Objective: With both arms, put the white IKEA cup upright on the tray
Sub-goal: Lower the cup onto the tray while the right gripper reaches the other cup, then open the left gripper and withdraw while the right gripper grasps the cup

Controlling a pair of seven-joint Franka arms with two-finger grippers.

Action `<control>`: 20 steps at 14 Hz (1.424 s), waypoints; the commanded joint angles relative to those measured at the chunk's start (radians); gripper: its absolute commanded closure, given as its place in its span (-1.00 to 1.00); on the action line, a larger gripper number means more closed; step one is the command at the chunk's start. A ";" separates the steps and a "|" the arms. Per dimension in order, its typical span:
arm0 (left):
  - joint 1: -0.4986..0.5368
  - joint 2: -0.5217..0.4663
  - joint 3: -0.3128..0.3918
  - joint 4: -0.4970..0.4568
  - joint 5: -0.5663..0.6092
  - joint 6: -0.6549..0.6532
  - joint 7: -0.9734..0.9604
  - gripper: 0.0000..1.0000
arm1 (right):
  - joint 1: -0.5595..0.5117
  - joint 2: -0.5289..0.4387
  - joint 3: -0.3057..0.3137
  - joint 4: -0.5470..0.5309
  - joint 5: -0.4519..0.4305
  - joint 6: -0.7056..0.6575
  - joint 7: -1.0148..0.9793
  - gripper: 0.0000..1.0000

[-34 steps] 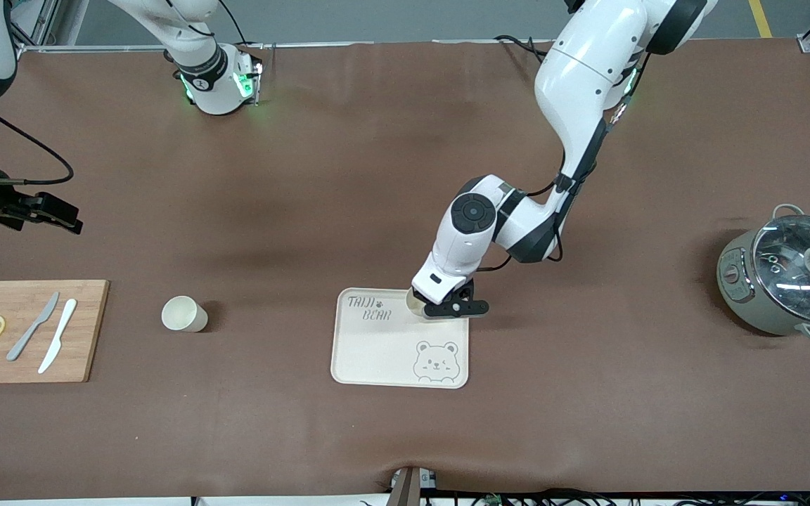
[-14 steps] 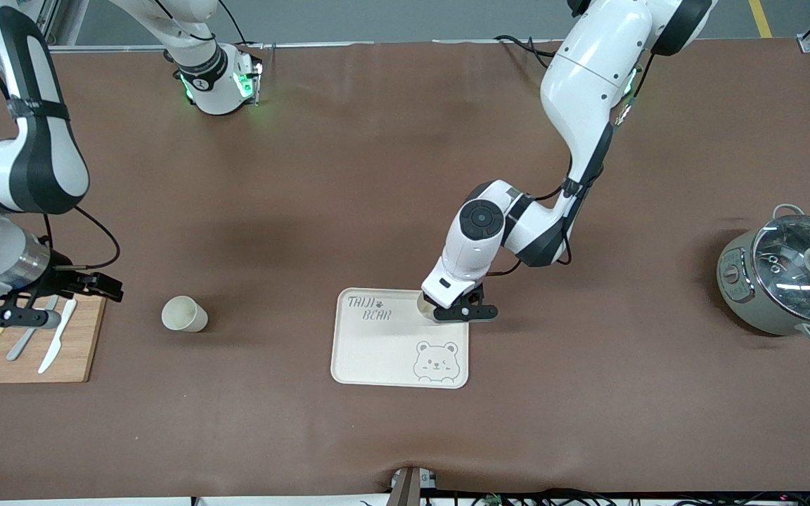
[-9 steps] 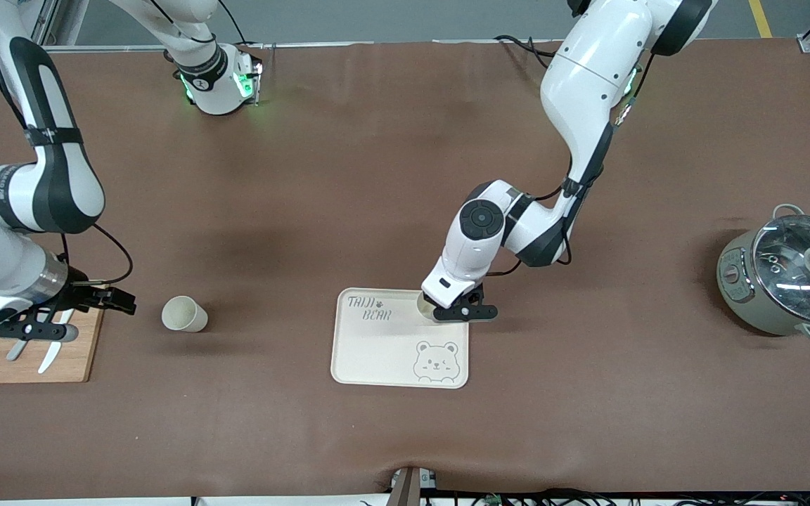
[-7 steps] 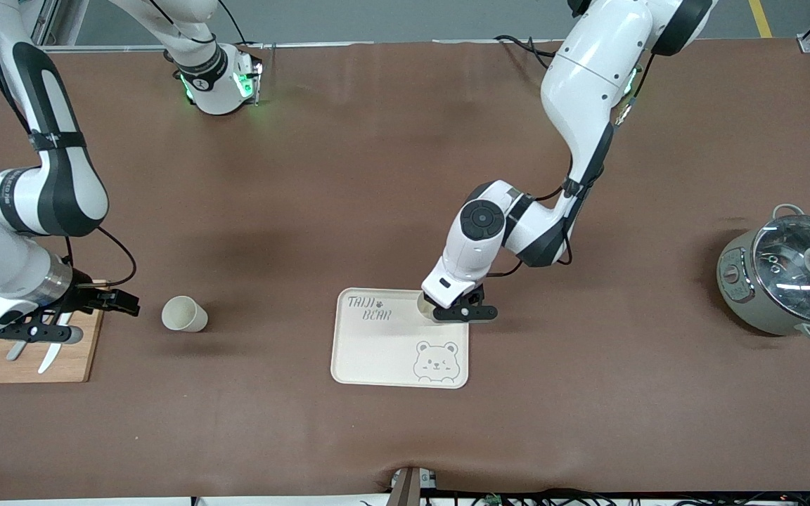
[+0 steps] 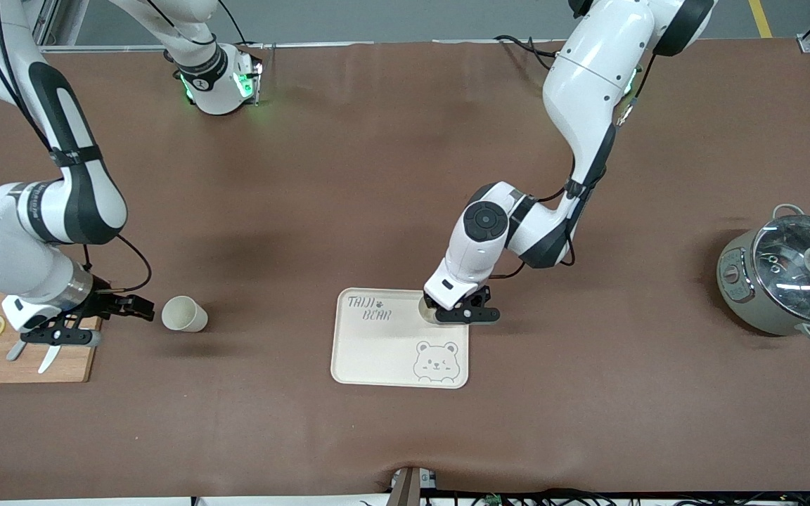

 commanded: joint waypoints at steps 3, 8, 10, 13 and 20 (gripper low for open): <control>0.003 -0.013 0.002 -0.020 0.029 0.019 0.001 -0.37 | -0.008 0.014 0.008 -0.024 -0.023 0.034 0.008 -1.00; 0.008 -0.022 0.002 -0.026 0.029 0.014 -0.003 -0.38 | -0.012 0.031 0.006 -0.074 -0.024 0.125 0.008 -1.00; 0.006 -0.030 0.002 -0.026 0.029 0.008 -0.007 -0.38 | -0.014 0.042 0.006 -0.094 -0.030 0.164 0.006 -1.00; 0.008 -0.050 0.002 -0.025 0.029 -0.032 -0.007 -0.38 | -0.015 0.053 0.005 -0.123 -0.043 0.223 0.006 -1.00; 0.009 -0.122 -0.001 -0.022 0.029 -0.176 0.010 -0.53 | -0.015 0.080 0.005 -0.148 -0.043 0.278 0.006 -1.00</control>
